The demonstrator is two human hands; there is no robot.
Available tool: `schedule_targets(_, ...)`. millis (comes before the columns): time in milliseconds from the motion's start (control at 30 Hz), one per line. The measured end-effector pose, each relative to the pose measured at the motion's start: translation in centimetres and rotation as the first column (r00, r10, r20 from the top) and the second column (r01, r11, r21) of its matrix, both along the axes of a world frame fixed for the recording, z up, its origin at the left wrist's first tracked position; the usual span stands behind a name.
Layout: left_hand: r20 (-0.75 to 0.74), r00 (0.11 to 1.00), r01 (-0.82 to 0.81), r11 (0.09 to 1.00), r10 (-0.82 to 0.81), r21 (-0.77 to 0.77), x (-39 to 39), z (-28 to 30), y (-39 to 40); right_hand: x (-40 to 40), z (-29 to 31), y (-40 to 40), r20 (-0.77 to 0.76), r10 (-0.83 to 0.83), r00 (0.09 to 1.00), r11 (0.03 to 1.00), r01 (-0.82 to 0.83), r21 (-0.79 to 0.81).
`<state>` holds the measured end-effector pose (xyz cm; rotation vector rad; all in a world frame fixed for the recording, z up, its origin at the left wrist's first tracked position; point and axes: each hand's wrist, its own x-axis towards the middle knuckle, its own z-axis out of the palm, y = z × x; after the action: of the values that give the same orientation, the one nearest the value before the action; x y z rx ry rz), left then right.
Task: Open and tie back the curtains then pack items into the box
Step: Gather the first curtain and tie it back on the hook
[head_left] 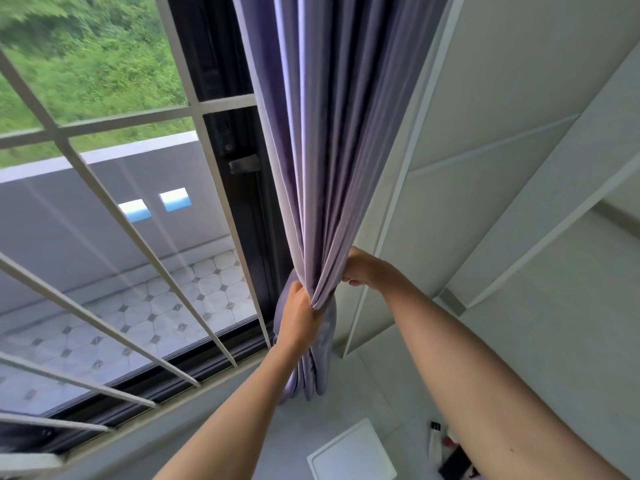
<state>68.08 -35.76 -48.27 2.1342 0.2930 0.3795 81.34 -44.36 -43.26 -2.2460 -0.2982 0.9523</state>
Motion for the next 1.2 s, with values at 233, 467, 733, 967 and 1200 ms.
schedule_targets(233, 0.035, 0.982, -0.179, 0.973, 0.186, -0.142, -0.3, -0.3, -0.2, -1.1, -2.1, -0.9, -0.456, -0.261, 0.851, 0.790, 0.460, 0.407)
schedule_targets(467, 0.046, 0.988, -0.137, 0.980, 0.145, -0.146, -0.4, 0.5, 0.4, -2.4, -2.1, -1.8, -0.587, -0.277, 0.761, 0.614, 0.610, 0.501)
schedule_targets(733, 0.010, 0.991, -0.124, 0.962, 0.131, -0.245, -0.5, 0.8, -0.5, -4.8, -3.9, -4.5, -0.258, -0.482, 0.838, 0.676, 0.542, 0.499)
schedule_targets(967, 0.015, 0.983, -0.173, 0.947, 0.184, -0.272, -1.0, 1.1, -0.2, -7.3, -5.8, -6.2, -0.488, -0.704, 0.516, 0.118, 0.763, 0.636)
schedule_targets(1200, -0.062, 0.988, -0.149, 0.984, 0.143, -0.093, -1.2, 0.8, -0.4, -8.9, -6.1, -8.1, -0.775, -0.522, 0.356, -0.248, 0.806, 0.538)
